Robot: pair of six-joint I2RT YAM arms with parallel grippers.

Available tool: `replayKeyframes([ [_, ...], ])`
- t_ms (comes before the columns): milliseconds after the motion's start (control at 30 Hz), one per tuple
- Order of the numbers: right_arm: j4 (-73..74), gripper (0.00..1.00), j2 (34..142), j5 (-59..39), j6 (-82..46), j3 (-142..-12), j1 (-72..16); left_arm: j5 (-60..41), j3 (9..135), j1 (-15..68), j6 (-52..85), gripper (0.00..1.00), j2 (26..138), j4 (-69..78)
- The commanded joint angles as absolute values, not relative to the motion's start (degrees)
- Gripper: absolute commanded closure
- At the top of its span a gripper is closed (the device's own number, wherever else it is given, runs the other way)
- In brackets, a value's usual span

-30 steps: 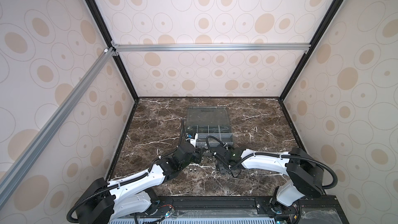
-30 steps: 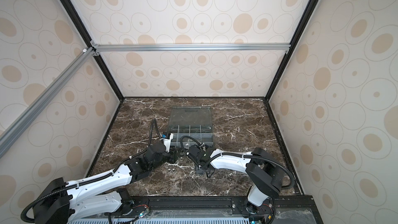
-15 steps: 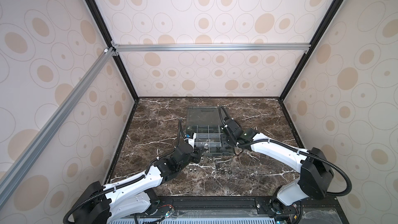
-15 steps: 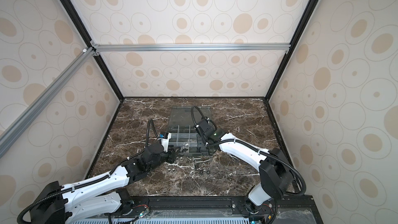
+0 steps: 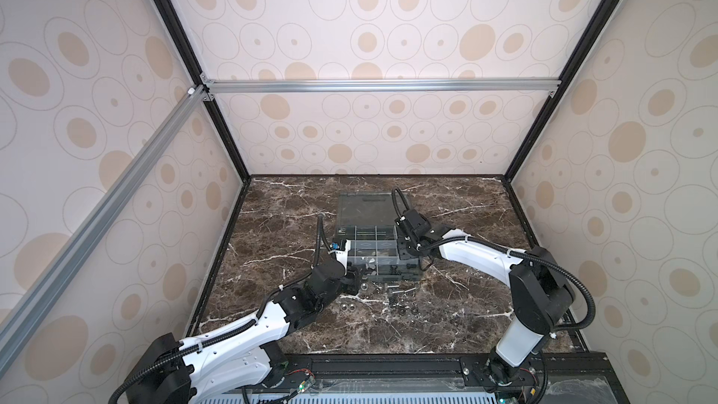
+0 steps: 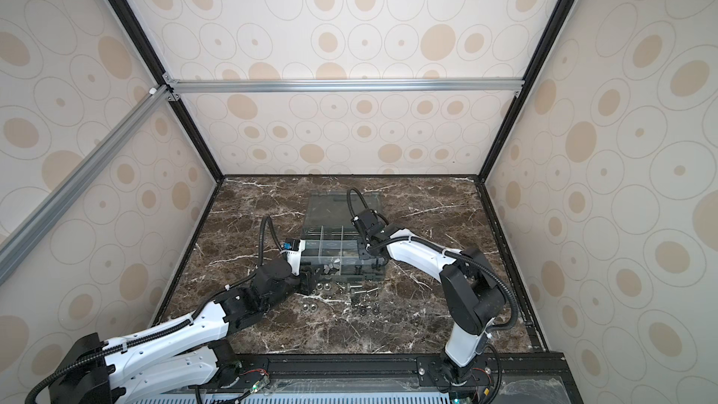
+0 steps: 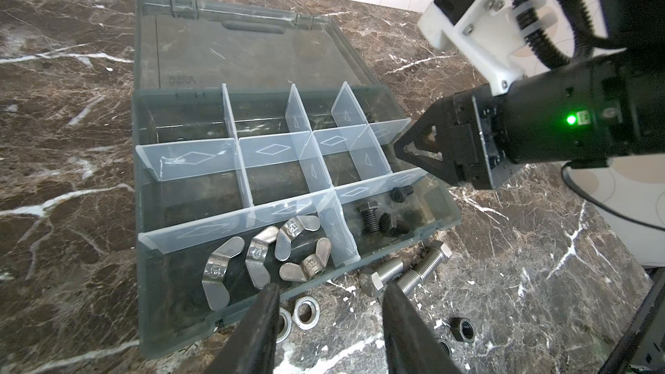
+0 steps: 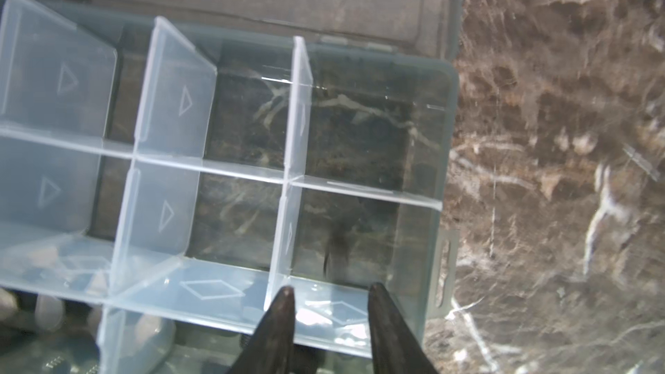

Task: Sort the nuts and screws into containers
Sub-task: 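Carry the hex nut with the right gripper into a farther compartment and release, then withdraw the right gripper back toward the pile in front of the box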

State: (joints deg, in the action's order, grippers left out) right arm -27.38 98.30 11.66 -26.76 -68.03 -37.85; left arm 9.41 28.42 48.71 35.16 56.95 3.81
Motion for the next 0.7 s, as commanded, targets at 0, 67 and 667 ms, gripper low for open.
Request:
replayKeyframes([
  [0, -28.47, 0.56, 98.11, 11.86, -26.63, -69.35, -37.55, 10.63, 28.44, 48.21, 35.84, 0.53, 56.01, 2.87],
  [67, -28.63, 0.55, 97.72, 11.88, -26.72, -69.26, -37.61, 10.72, 28.47, 48.15, 35.73, 0.53, 56.08, 2.9],
  [667, -31.09, 0.53, 86.93, 10.3, -27.42, -63.99, -37.53, 11.27, 27.77, 48.16, 35.94, 0.53, 56.5, 3.85],
])
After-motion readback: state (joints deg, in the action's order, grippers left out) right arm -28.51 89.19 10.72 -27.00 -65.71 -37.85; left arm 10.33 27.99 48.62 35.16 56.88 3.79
